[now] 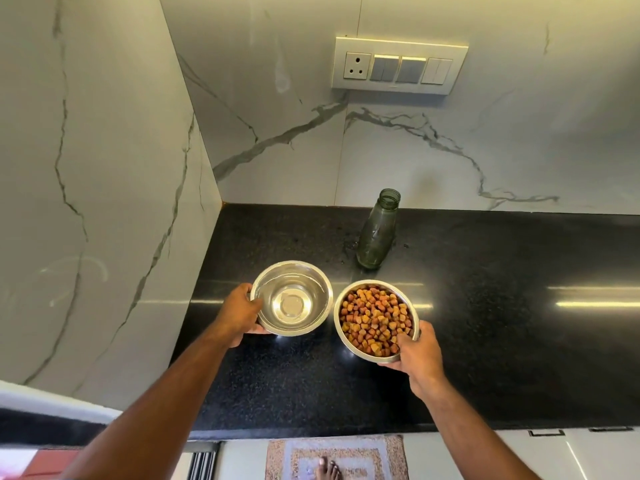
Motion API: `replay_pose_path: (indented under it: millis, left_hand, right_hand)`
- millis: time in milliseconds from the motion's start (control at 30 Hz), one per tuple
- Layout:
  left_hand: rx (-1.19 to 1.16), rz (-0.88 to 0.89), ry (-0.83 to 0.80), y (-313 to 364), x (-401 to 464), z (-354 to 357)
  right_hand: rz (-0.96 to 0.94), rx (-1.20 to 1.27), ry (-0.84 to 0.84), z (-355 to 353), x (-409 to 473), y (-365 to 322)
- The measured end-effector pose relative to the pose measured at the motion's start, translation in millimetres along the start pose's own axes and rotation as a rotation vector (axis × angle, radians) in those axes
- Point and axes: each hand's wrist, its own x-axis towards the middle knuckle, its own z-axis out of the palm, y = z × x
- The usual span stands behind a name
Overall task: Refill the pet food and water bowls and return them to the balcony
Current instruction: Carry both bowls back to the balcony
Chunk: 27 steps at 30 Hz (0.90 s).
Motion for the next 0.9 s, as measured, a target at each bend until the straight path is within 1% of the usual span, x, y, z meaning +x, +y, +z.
replay_pose_path:
  millis: [167,300,433,633,900]
  left_hand:
    - [0.021,-0.009,0.097,-14.6,-11.2,-1.4]
    - [-0.063,-0.019,0.149,-30.4,-29.8,-2.7]
    - [-0.056,-0.013,0.200,-47.5,-53.6,-8.7]
    - [-0.113,-0.022,0.221,-78.3,-100.1,-30.2]
    - [-0.110,0.015,0.349,-147.1,-185.7,-75.9]
  right_hand:
    - [-0.026,-0.037,-0.019,-1.4,5.1,0.1]
    - [-0.037,-0.083,-0.047,-3.4,6.6,1.8]
    - [-0.070,-0.149,-0.096,-4.9,2.1,5.4]
    - [-0.103,-0.214,-0.190,0.2,-17.7,18.8]
    - [-0.175,-0.335,-0.297,18.0,-68.3,55.6]
